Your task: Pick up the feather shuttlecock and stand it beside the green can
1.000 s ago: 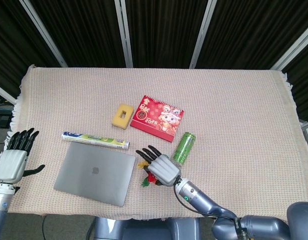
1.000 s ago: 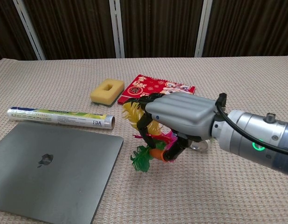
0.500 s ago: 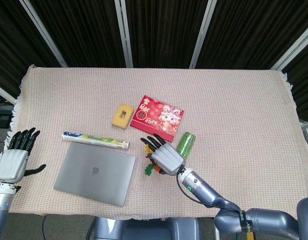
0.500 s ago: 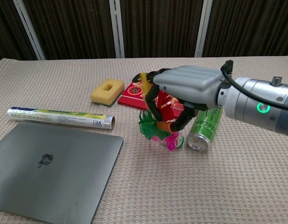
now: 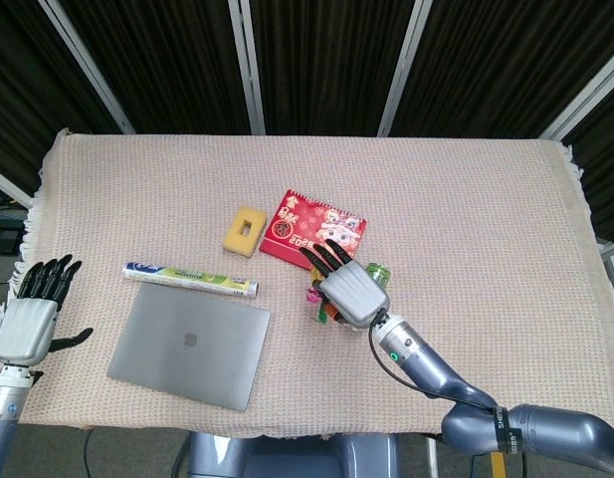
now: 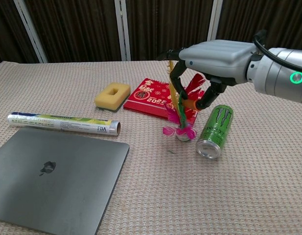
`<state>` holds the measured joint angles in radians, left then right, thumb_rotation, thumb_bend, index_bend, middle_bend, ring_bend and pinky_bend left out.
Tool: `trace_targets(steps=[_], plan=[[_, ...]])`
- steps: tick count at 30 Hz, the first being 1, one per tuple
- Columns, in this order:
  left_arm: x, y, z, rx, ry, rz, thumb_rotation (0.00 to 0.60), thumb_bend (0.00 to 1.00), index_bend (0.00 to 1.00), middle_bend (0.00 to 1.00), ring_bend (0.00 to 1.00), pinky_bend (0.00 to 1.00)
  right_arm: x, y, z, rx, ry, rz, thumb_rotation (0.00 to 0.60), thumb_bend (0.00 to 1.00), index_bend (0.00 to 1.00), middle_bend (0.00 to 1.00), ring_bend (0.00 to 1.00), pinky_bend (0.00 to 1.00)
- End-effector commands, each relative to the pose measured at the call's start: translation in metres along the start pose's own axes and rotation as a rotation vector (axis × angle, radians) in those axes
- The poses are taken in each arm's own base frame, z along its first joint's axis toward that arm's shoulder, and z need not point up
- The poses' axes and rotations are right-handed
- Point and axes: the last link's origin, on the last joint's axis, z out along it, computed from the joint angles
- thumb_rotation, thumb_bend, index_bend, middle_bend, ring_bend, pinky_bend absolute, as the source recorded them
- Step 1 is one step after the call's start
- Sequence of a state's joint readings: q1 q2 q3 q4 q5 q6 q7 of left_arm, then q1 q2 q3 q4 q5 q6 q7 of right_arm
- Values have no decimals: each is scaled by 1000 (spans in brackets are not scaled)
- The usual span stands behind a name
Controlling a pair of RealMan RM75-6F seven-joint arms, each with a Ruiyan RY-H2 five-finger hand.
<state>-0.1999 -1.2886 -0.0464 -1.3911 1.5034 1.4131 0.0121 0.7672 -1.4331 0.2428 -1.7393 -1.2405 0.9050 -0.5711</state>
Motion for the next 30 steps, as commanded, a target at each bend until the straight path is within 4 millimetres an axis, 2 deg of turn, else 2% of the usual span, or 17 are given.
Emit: trace_targets(steps=[1, 6, 12, 14, 19, 23, 26, 30], plan=[[0, 2, -1, -7, -2, -1, 600, 52, 0, 0, 0, 0, 0, 5, -2, -10, -8, -14, 600, 413, 362, 0, 0, 0], [2, 3, -2, -13, 5, -7, 600, 53, 0, 0, 0, 0, 8, 15, -7, -41, -6, -28, 600, 411, 282, 0, 0, 0], [2, 3, -2, -18, 4, -12, 600, 52, 0, 0, 0, 0, 28, 27, -17, -83, 37, -51, 600, 398, 56, 0, 0, 0], [3, 4, -3, -21, 5, -15, 600, 52, 0, 0, 0, 0, 37, 31, -23, -97, 52, -53, 600, 387, 14, 0, 0, 0], [5, 5, -5, -31, 13, -21, 600, 53, 0, 0, 0, 0, 62, 43, -45, -158, 83, -39, 600, 343, 0, 0, 0, 0], [6, 6, -6, -37, 24, -21, 600, 53, 0, 0, 0, 0, 72, 56, -71, -243, 45, -31, 600, 201, 0, 0, 0, 0], [6, 7, -6, -40, 23, -25, 600, 53, 0, 0, 0, 0, 75, 72, -90, -329, 30, -46, 600, 125, 0, 0, 0, 0], [8, 9, -7, -54, 37, -36, 600, 52, 0, 0, 0, 0, 67, 112, -130, -493, 56, -1, 600, 86, 0, 0, 0, 0]])
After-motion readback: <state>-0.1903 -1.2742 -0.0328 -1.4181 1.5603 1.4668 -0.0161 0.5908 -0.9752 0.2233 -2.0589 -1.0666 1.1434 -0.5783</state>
